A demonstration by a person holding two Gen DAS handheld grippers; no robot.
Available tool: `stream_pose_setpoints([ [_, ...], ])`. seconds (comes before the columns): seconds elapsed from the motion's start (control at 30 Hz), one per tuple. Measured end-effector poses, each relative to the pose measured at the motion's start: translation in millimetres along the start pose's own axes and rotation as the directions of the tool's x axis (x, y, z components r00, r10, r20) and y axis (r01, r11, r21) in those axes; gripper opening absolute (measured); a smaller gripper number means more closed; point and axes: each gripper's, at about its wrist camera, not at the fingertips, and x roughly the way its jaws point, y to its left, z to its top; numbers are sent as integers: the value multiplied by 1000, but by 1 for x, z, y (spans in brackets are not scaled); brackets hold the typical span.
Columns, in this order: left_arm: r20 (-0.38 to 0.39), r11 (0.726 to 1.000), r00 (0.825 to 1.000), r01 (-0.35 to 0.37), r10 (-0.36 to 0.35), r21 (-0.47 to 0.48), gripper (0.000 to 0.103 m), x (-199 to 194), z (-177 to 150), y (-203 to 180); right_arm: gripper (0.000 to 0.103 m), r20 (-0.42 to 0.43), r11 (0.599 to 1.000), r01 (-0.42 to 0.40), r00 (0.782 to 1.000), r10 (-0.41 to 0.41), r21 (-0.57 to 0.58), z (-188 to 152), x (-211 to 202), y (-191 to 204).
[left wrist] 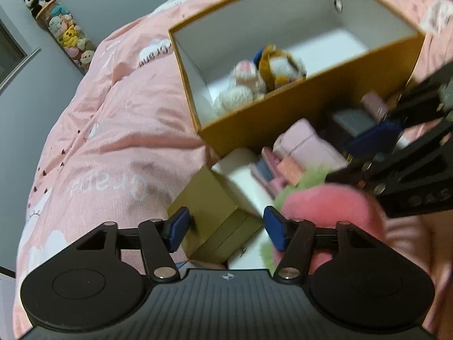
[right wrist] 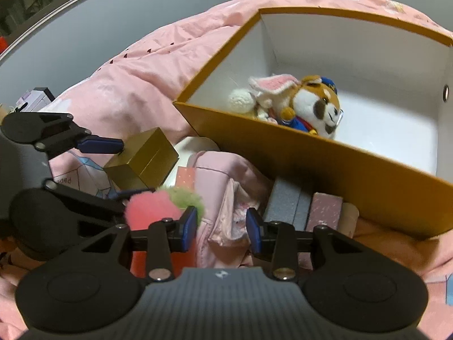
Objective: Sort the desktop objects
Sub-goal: 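Move the right gripper down onto the pink-green fluffy pompom, then grasp the pink-green pompom with the right gripper and lift it toward the box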
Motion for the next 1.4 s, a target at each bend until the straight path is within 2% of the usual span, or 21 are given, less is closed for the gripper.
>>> stream_pose_setpoints([
  [0.17,79,986,988,138,-131,-93,42,-16,8,9,40,-8,1000,-21,1000,21,-6,0,4,2],
  [0.3,77,974,980,192,-183,-124,41,-15,12,11,36,-21,999,-42,999,43,24,0,11,-2],
  [0.33,74,971,978,204,-196,-128,41,-15,12,11,28,-23,998,-48,999,48,34,-1,11,-3],
  [0.43,73,958,967,252,-244,-135,41,-14,11,9,21,-28,997,-53,998,55,63,-3,4,-9],
  [0.53,73,953,958,283,-276,-106,41,-17,10,2,19,-24,993,-54,998,57,102,-9,-8,-20],
  [0.67,48,931,935,355,-352,-81,42,-15,9,-6,19,-16,987,-50,998,53,151,-18,-21,-31],
  [0.73,41,932,935,355,-353,-77,42,-14,8,-9,17,-12,987,-51,999,53,152,-21,-27,-32],
  [0.77,39,932,935,354,-352,-79,42,-13,7,-10,8,-8,987,-49,999,51,151,-22,-31,-32],
  [0.8,33,929,933,360,-358,-81,42,-12,7,-11,7,0,987,-49,999,49,150,-24,-36,-32],
  [0.83,25,925,928,372,-371,-83,40,-10,6,-13,0,9,988,-46,999,45,147,-25,-41,-32],
  [0.87,12,918,922,386,-387,-85,35,-8,5,-15,0,16,989,-40,999,38,145,-26,-45,-33],
  [0.9,-2,918,921,388,-389,-85,34,-6,4,-17,0,17,989,-30,999,27,146,-27,-48,-34],
  [1.03,-5,929,932,362,-363,-73,15,-9,2,-21,0,7,985,-20,1000,20,169,-33,-49,-40],
  [1.07,0,932,935,355,-356,-79,12,-10,2,-19,3,5,985,-25,1000,24,170,-33,-48,-40],
  [1.2,20,927,934,357,-357,-113,8,-14,0,-11,6,3,990,-43,999,43,136,-35,-45,-30],
  [1.33,55,925,933,359,-355,-123,5,-24,1,-6,17,22,994,-63,998,61,91,-33,-47,-21],
  [1.4,77,917,926,377,-370,-132,3,-29,4,-3,31,36,994,-86,996,84,62,-31,-49,-15],
])
